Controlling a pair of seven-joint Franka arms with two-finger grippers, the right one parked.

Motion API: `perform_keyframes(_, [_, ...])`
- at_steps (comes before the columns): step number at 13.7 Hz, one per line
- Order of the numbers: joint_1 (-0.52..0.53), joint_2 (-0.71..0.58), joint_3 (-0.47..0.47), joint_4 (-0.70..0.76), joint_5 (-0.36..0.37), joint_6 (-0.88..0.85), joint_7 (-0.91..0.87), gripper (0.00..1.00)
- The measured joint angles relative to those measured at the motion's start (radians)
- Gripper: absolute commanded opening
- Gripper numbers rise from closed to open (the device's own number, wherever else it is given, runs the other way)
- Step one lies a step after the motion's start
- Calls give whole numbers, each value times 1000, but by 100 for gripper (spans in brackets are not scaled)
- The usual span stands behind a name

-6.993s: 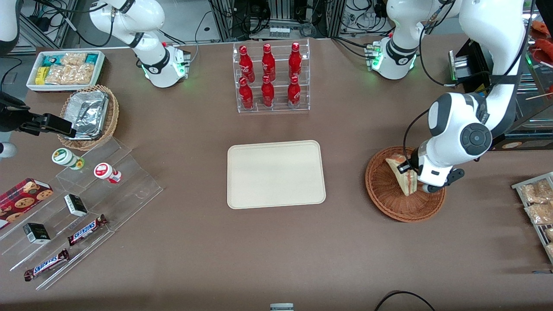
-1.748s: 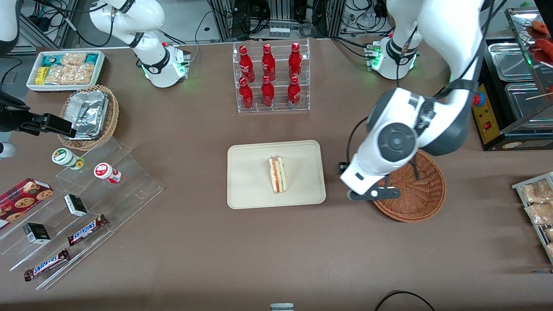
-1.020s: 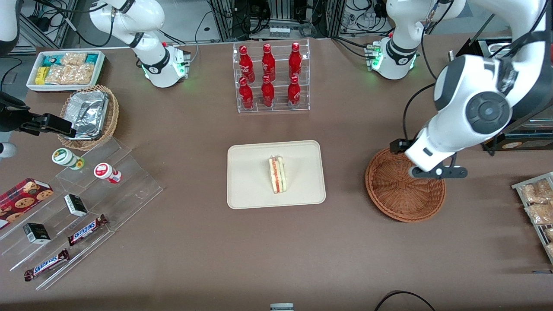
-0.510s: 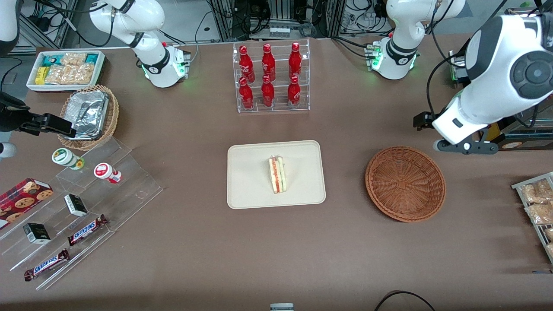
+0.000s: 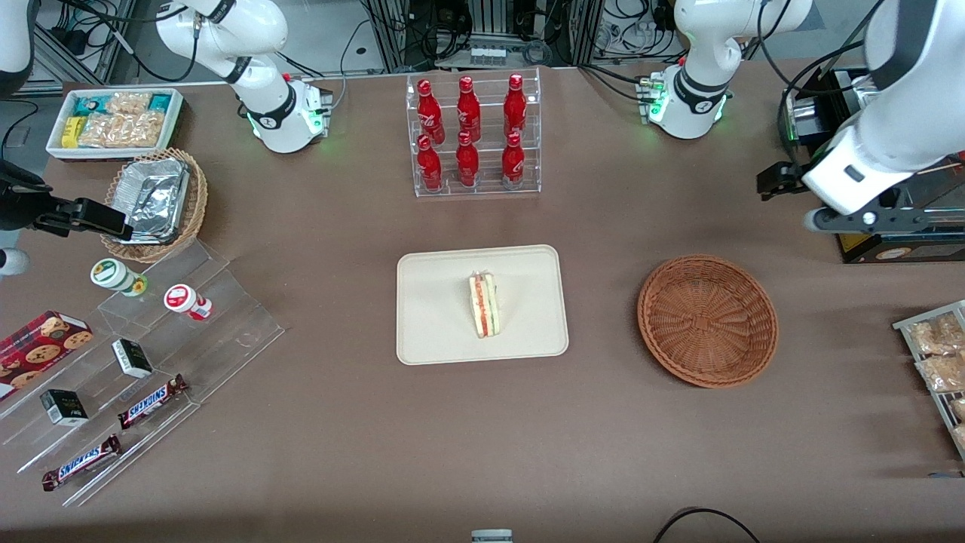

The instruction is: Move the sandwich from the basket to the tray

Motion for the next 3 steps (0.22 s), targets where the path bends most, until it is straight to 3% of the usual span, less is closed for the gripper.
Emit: perform_keyframes(3, [1, -20, 37, 0, -18, -3, 27, 100])
